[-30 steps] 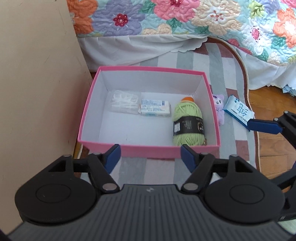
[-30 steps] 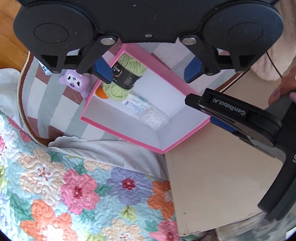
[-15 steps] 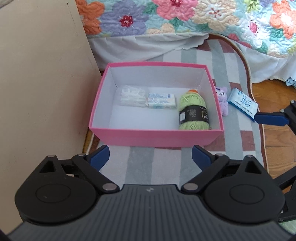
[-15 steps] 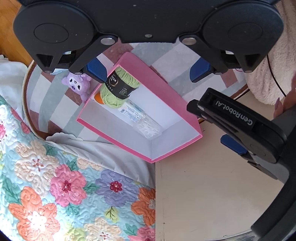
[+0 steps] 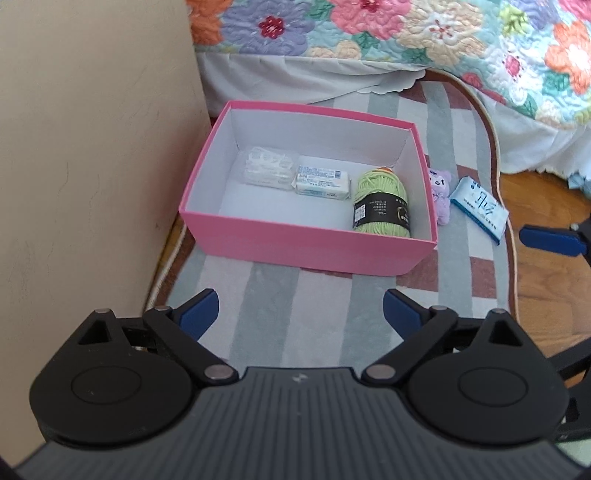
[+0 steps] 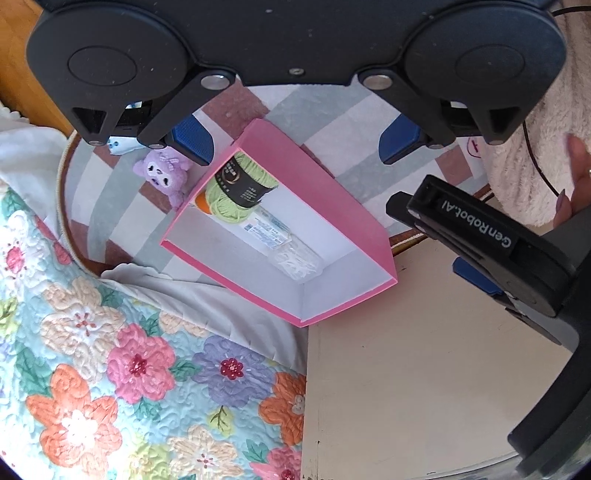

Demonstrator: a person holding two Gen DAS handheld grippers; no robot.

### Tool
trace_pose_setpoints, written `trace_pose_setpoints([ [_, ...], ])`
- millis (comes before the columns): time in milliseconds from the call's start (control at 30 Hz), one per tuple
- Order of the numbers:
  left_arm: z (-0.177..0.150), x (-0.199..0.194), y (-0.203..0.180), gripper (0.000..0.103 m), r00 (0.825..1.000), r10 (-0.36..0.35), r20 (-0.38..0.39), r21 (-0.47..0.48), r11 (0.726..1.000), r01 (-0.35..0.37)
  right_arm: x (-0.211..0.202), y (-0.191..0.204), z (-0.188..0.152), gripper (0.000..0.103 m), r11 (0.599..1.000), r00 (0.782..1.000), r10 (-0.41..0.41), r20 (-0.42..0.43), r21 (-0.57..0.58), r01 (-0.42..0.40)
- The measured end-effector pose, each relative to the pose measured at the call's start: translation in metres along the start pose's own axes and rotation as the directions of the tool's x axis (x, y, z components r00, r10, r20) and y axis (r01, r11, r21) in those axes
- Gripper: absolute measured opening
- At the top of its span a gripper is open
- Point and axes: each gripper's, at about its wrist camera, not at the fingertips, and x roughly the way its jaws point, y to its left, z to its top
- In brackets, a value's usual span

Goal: Organize objects
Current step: 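Raise the open left gripper out of the pink box, then move the open left gripper toward the blue-white wet-wipe pack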

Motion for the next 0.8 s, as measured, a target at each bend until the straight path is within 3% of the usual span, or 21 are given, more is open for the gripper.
trace_pose_setpoints([
  [300, -0.019, 0.027, -0.007, 0.097, 0.997, -0.028, -0.077, -0.013, 1.000, 0.027, 0.000, 0.000, -0.010, 0.098, 1.000, 0.999, -0.014, -0.034, -0.007, 0.013],
  [467, -0.024, 0.033, -0.015, 0.097, 0.995, -0.030, -0.093, 0.018, 0.999, 0.032, 0.000, -0.003, -0.016, 0.098, 0.998, 0.997, -0.061, -0.037, -0.012, 0.061],
  [633, -0.028, 0.039, -0.021, 0.097, 0.990, -0.056, -0.132, 0.031, 0.998, 0.061, -0.003, -0.012, -0.024, 0.098, 0.998, 0.997, -0.066, -0.044, 0.016, 0.066],
  [800, -0.034, 0.039, -0.025, 0.097, 0.989, -0.038, -0.146, 0.067, 0.997, 0.048, -0.008, -0.026, -0.037, 0.098, 0.995, 0.997, -0.063, -0.040, 0.072, 0.066],
])
